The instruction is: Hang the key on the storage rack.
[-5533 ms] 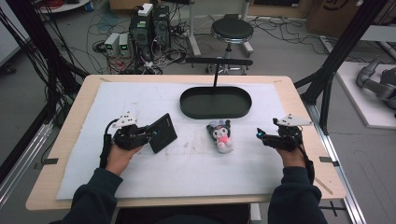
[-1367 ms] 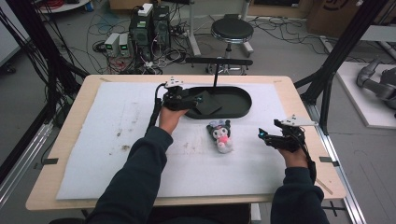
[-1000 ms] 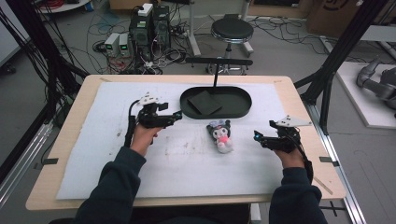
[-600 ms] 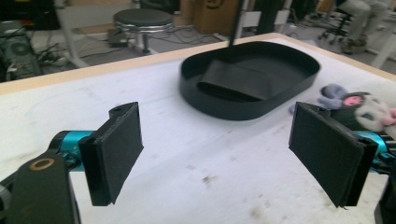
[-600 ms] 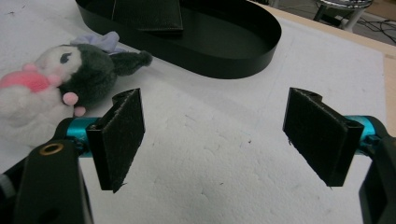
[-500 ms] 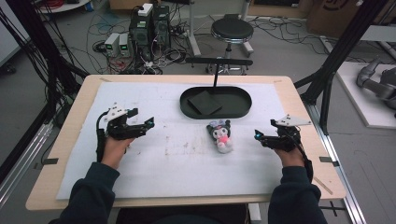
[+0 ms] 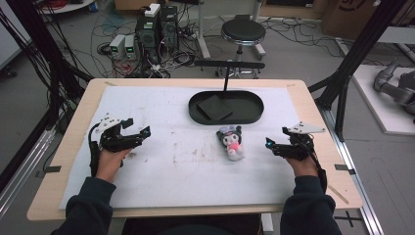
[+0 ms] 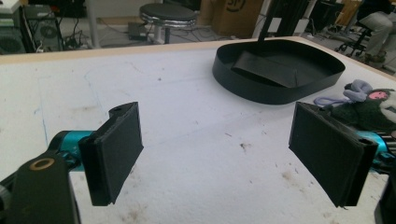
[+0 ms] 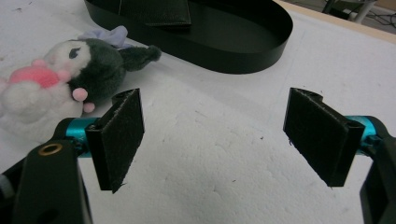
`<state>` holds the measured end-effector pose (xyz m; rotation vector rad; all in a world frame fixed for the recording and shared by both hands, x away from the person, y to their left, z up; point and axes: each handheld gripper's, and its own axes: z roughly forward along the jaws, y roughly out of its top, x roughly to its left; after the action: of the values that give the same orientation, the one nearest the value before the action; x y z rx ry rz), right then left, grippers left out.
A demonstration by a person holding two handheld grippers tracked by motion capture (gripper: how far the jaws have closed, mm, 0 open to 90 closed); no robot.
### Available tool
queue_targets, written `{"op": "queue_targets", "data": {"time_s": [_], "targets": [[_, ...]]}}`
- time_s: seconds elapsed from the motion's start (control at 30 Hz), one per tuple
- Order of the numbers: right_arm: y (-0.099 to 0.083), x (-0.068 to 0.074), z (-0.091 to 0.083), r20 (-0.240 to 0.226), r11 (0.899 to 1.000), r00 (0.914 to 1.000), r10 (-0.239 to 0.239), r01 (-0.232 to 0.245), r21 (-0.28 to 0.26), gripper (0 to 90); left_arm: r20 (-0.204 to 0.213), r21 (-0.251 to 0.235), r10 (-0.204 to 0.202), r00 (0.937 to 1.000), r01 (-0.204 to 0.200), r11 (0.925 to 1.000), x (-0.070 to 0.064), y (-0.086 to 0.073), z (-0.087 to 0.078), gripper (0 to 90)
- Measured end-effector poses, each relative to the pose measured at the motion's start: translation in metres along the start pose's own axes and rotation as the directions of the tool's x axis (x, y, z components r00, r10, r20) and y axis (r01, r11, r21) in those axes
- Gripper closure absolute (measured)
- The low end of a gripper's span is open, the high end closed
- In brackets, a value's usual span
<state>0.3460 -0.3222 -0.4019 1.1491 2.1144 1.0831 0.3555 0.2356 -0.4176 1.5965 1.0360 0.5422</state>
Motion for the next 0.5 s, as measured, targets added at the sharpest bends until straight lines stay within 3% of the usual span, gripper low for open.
{"op": "queue_targets", "data": {"time_s": [0.5], "targets": [[0.010,0.025,0.009,-0.050,1.000,0.9986,-0.017,0.017,-0.006,21.0,0.027,-0.027,0.013,0.9996,-0.012,0.9996,-0.001,-0.002,-0.007,17.5]]}}
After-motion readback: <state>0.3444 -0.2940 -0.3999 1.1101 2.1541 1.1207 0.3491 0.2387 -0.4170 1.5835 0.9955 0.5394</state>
